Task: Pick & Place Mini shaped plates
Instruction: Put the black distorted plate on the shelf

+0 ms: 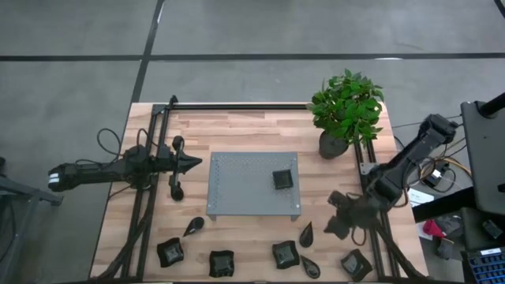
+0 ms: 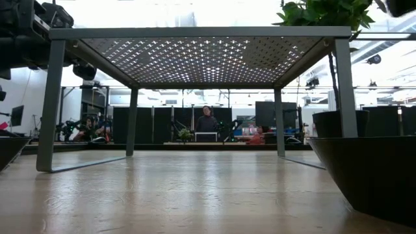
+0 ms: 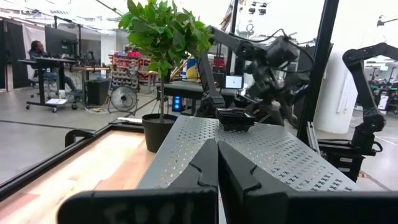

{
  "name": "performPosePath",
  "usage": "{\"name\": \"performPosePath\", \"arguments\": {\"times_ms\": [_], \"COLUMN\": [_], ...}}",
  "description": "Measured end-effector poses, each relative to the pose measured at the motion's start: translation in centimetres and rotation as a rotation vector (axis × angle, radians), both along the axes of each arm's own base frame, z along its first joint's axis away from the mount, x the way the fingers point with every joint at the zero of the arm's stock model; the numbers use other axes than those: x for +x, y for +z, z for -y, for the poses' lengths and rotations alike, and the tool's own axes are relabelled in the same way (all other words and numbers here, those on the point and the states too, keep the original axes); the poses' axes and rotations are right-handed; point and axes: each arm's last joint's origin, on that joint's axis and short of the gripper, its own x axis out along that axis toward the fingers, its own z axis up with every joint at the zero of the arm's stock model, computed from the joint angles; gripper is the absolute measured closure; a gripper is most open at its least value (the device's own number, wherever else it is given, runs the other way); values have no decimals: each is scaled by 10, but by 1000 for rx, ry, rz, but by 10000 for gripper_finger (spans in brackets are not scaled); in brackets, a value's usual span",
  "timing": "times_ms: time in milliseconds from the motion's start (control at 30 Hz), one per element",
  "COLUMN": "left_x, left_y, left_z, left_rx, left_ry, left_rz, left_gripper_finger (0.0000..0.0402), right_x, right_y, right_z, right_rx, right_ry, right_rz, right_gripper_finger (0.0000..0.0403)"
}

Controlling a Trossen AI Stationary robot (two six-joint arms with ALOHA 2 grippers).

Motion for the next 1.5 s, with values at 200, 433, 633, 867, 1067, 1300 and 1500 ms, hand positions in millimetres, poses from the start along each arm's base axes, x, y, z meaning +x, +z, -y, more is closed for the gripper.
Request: {"name": "performPosePath", "arguments": {"times_ms": [200,433,633,867,1067,1300,1500], "left_x": [0,0,0,0,0,0,0], "left_y": [0,0,0,0,-1,-1,-2], "left_z": [0,0,0,0,0,0,0], "left_rx": [0,-1,-1,-1,-1,-2,-2], "left_ry": [0,0,0,-1,-1,0,0], "left_rz": [-1,-2,-3,-4,-8,-15,-17], "left_gripper_finger": [401,401,401,401,401,401,401], "right_x": [-7,-3,-10,-14,-28,-35,-36], "right_y": [-20,-38,-55,-60,-66,-70,-73], "right_z": [-20,-29,-47,-52,-58,-60,-59], "right_rx": [53,34,91,110,78,55,30], "right_ry": [37,101,225,231,165,126,110], "right_rz": [-208,-327,-520,-603,-728,-780,-805], "right_gripper_finger": [303,319,329,325,326,329,326]}}
